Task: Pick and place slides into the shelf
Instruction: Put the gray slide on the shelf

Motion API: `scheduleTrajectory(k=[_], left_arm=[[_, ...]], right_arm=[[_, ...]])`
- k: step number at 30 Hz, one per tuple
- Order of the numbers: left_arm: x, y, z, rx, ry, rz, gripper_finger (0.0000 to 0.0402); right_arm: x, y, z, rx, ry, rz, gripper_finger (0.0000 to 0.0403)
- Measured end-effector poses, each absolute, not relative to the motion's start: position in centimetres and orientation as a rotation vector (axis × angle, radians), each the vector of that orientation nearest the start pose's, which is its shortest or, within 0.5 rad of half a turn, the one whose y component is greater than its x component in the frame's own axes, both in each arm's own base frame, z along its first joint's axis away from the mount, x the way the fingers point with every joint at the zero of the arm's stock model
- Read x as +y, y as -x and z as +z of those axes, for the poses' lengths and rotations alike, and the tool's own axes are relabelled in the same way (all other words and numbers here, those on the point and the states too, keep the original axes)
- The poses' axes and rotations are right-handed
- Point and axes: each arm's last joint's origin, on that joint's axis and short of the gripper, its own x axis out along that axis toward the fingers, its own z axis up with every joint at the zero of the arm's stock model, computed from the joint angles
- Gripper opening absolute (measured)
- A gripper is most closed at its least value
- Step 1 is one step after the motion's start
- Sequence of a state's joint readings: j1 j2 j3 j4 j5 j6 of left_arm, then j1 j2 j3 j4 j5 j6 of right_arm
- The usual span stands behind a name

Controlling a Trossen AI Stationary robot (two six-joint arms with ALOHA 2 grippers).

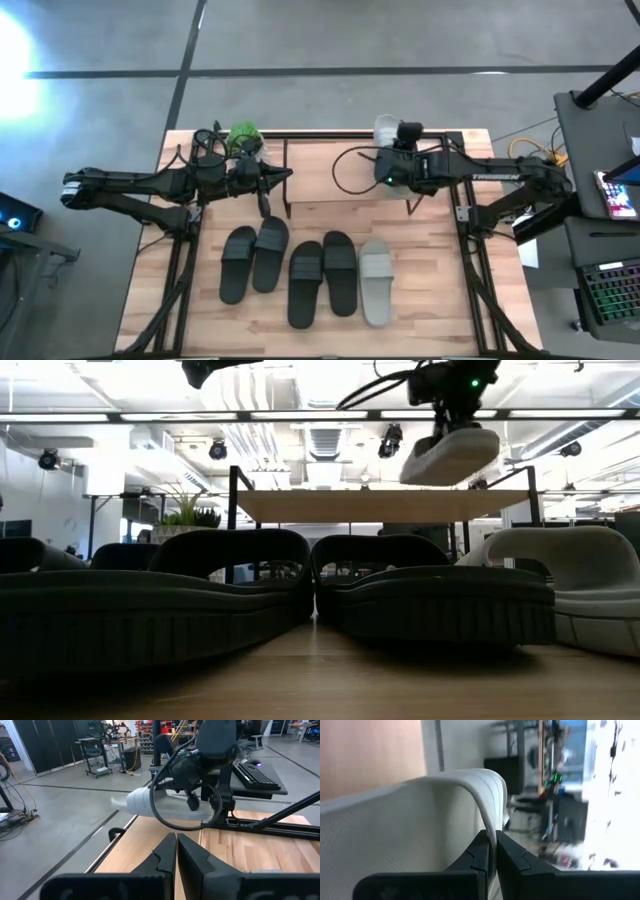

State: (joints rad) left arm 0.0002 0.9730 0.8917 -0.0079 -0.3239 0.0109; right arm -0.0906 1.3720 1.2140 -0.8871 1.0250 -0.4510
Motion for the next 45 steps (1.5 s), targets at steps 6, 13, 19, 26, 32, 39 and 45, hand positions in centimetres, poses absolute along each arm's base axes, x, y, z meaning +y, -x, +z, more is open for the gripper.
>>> scheduleTrajectory(k=[6,13,19,26,32,39,45], left_arm=[[1.0,-21.5,35.3,0.089,-0.024,0.331,0.0000],[1.0,-21.5,35.3,0.089,-0.021,0.331,0.0000],[1.0,-21.5,35.3,0.089,-0.022,0.349,0.0000],[1.0,-21.5,35.3,0.089,-0.022,0.357,0.0000],[1.0,-21.5,35.3,0.089,-0.023,0.357,0.0000],[1.0,-21.5,35.3,0.089,-0.023,0.357,0.0000],[1.0,-21.5,35.3,0.089,-0.023,0.357,0.0000]], right_arm=[[-6.1,-26.0,29.6,1.300,0.817,-0.721,0.0011],[-7.2,-25.2,28.4,1.326,0.746,-0.734,0.0011],[-6.9,-24.9,27.1,1.355,0.761,-0.718,0.0011],[-6.7,-24.2,26.7,1.364,0.771,-0.711,0.0011],[-6.8,-24.4,27.5,1.374,0.844,-0.645,0.0012],[-6.7,-24.4,27.4,1.369,0.831,-0.639,0.0013],[-6.8,-24.4,27.7,1.354,0.817,-0.688,0.0013]])
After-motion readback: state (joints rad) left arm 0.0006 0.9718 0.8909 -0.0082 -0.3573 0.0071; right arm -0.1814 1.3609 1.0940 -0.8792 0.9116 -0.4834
